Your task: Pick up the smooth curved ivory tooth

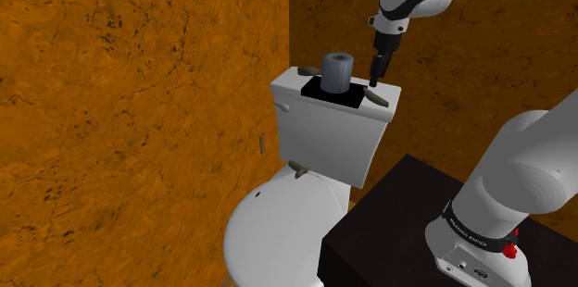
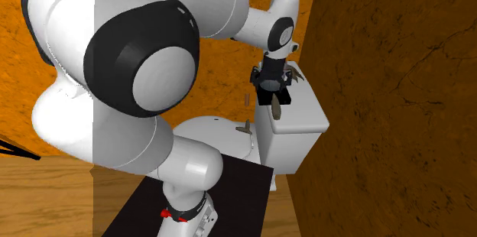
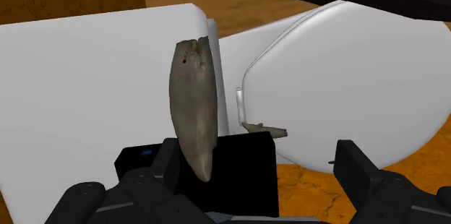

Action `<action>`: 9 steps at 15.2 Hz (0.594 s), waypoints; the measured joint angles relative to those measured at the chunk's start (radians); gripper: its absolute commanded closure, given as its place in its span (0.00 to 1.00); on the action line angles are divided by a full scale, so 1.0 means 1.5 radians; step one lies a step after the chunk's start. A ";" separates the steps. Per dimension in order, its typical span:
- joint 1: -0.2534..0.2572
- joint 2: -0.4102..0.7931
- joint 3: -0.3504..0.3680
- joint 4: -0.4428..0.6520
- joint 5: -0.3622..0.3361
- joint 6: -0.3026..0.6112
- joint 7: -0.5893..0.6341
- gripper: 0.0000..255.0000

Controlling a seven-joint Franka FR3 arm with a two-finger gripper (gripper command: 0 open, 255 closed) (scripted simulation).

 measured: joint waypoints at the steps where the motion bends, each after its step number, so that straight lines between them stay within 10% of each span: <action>1: 0.001 0.018 -0.012 0.004 0.005 0.008 -0.021 0.00; 9: 0.013 0.156 -0.066 0.031 0.065 0.087 -0.132 0.00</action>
